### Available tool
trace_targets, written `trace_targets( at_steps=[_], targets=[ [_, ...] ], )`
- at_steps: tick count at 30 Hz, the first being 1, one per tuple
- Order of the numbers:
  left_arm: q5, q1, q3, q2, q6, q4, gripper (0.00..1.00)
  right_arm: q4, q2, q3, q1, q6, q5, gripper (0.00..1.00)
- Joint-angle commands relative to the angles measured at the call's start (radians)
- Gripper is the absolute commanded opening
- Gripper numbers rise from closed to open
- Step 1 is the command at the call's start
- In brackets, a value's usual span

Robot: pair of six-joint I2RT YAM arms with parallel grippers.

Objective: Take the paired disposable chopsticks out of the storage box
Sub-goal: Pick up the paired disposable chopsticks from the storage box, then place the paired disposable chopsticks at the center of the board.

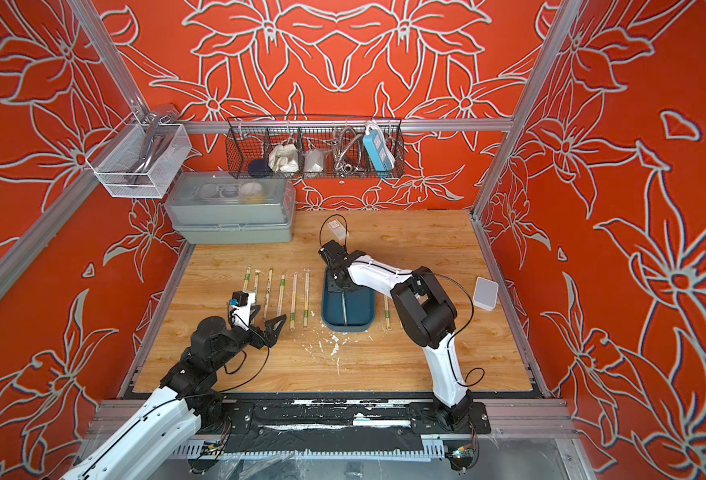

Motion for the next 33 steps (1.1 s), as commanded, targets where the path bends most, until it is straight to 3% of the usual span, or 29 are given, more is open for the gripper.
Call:
trace_targets(
  at_steps=[1,13,18,22,25,33],
  targets=[
    [-0.001,-0.005,0.024,-0.001,0.015,0.016,1.0,0.0,-0.074,-0.01,0.003,-0.004,-0.007,0.0],
    [0.096,-0.035,0.019,0.086,0.029,0.123,1.0,-0.055,-0.272,-0.038,-0.066,-0.136,0.0,0.0],
    [0.078,-0.164,0.043,0.18,0.096,0.175,1.0,-0.095,-0.396,-0.129,-0.219,-0.277,-0.076,0.0],
    [0.058,-0.236,0.059,0.237,0.126,0.206,1.0,-0.097,-0.487,-0.236,-0.354,-0.419,-0.005,0.0],
    [0.056,-0.255,0.073,0.271,0.137,0.212,1.0,-0.071,-0.522,-0.307,-0.462,-0.5,0.055,0.0],
    [0.028,-0.261,0.075,0.265,0.157,0.181,1.0,0.014,-0.469,-0.397,-0.637,-0.649,0.028,0.0]
  ],
)
